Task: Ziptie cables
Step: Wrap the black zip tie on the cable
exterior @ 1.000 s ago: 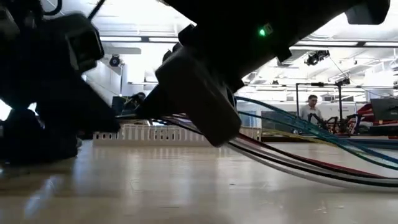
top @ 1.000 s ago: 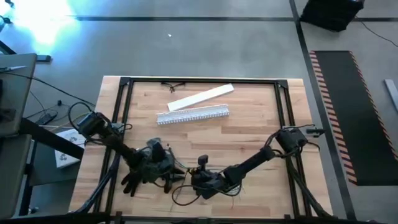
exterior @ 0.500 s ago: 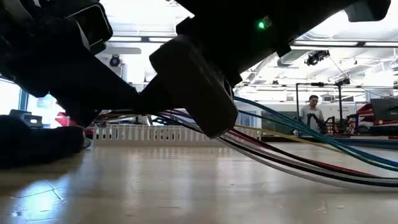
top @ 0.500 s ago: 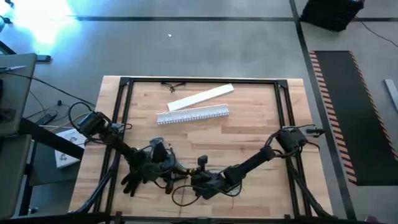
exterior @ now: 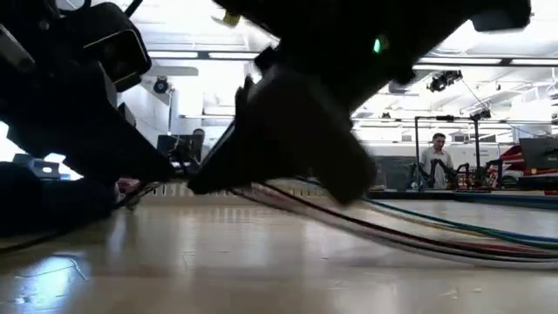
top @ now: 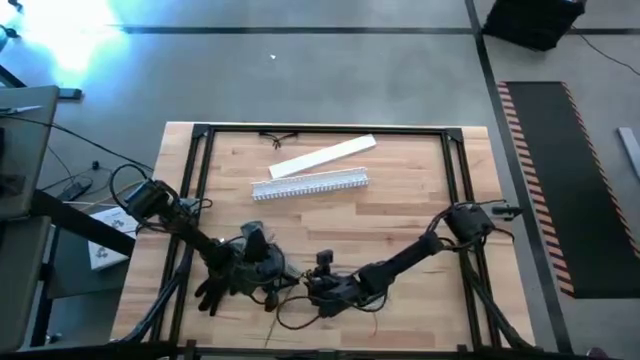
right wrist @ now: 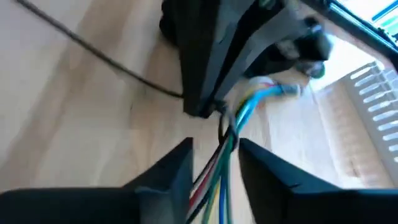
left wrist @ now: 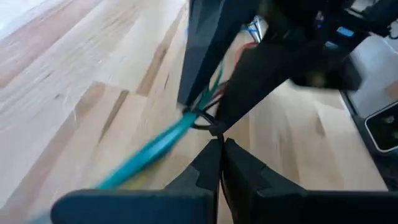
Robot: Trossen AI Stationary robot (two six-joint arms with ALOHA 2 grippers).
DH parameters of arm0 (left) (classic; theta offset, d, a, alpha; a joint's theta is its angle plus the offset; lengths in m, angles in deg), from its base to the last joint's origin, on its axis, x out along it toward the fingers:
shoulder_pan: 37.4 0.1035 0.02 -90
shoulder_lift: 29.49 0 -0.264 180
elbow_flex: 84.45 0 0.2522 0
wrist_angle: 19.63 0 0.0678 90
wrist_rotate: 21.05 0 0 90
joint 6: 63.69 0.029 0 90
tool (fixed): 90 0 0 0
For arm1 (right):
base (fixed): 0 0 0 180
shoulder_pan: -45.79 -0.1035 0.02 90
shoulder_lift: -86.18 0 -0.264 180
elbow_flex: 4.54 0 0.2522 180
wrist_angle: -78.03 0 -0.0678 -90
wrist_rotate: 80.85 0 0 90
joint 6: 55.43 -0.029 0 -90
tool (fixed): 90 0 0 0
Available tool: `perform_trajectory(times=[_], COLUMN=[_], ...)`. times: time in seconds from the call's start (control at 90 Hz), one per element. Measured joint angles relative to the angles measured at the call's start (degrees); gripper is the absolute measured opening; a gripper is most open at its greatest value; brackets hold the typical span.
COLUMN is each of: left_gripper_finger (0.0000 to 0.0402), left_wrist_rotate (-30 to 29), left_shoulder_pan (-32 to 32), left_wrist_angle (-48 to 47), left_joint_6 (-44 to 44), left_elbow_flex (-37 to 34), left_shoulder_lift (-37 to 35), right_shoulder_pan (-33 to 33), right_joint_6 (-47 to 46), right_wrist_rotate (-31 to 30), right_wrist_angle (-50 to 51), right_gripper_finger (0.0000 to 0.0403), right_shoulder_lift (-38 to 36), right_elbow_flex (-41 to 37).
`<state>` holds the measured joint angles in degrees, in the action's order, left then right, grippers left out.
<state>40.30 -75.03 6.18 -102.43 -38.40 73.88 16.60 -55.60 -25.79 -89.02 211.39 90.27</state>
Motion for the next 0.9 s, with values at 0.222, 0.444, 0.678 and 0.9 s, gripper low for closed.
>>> perform_trajectory(times=[0.222, 0.444, 0.678, 0.9], left_gripper_finger=[0.0, 0.0, 0.0, 0.0], left_wrist_rotate=[1.65, 3.62, 4.71, 5.67], left_shoulder_pan=[0.02, 0.12, 0.2, 0.24], left_wrist_angle=[-0.44, -0.46, -0.39, -0.32], left_joint_6=[0.0, -0.03, -0.06, -0.22], left_elbow_flex=[0.0, 0.0, 0.0, -0.02], left_shoulder_lift=[-0.02, -0.01, -0.02, -0.04], right_shoulder_pan=[0.59, 2.25, 6.25, 8.8], right_joint_6=[0.14, 20.53, 31.47, 33.87], right_wrist_rotate=[6.05, 12.31, 22.36, 30.4], right_wrist_angle=[-1.02, -4.14, -4.01, -3.74], right_gripper_finger=[0.0155, 0.0135, 0.0105, 0.0078], right_shoulder_lift=[-0.27, -0.27, -0.27, -0.27], right_elbow_flex=[-0.02, -0.01, 0.0, 0.0])
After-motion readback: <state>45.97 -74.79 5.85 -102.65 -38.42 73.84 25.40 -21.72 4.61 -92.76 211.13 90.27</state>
